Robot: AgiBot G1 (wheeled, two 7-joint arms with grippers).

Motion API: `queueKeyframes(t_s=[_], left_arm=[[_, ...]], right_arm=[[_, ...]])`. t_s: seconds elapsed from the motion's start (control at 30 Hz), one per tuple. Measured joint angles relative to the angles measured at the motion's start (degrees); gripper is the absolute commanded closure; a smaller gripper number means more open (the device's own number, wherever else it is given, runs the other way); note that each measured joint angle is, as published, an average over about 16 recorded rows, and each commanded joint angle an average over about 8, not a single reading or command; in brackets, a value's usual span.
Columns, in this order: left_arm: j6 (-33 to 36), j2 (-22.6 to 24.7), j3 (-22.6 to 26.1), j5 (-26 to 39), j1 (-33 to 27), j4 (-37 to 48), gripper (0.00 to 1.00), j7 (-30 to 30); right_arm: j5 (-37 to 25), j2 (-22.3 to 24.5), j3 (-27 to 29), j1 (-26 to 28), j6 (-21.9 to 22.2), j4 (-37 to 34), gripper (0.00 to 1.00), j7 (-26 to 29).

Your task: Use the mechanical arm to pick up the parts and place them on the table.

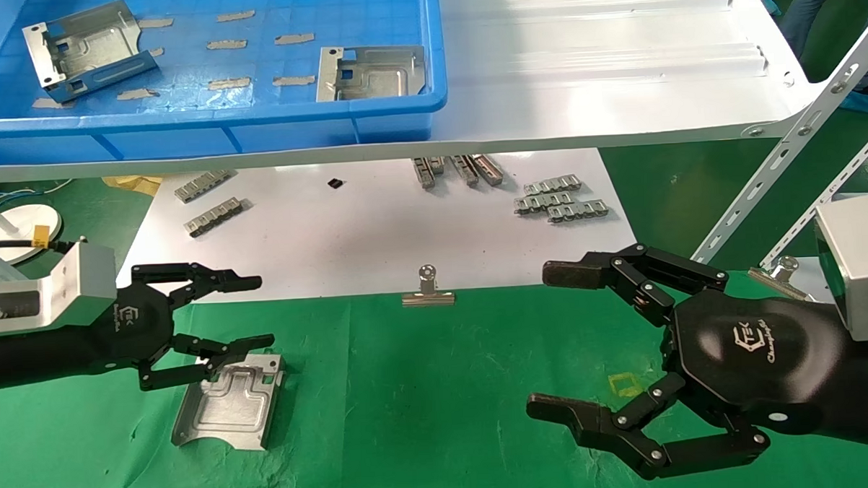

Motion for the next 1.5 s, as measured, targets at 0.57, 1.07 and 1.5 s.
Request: queueKeyframes(t_s=[0.57, 1.07, 1.5], left_arm=[[-0.49, -0.64, -1.19, -2.10, 2.09, -3.69, 0.00, -3.48], [-1.94, -2.74, -6.09, -6.74, 8.65, -15.85, 0.00, -12.33], [-3.28, -4.67, -10.58, -10.99, 14.66, -27.00, 0.00, -20.45]], right_arm=[[0.00, 0.00, 0.00, -0.01, 0.00, 0.00, 0.00, 0.00], [0.00, 0.00, 0.00, -0.01, 0.00, 0.00, 0.00, 0.00], [0.00, 0.00, 0.00, -0.01, 0.00, 0.00, 0.00, 0.00]])
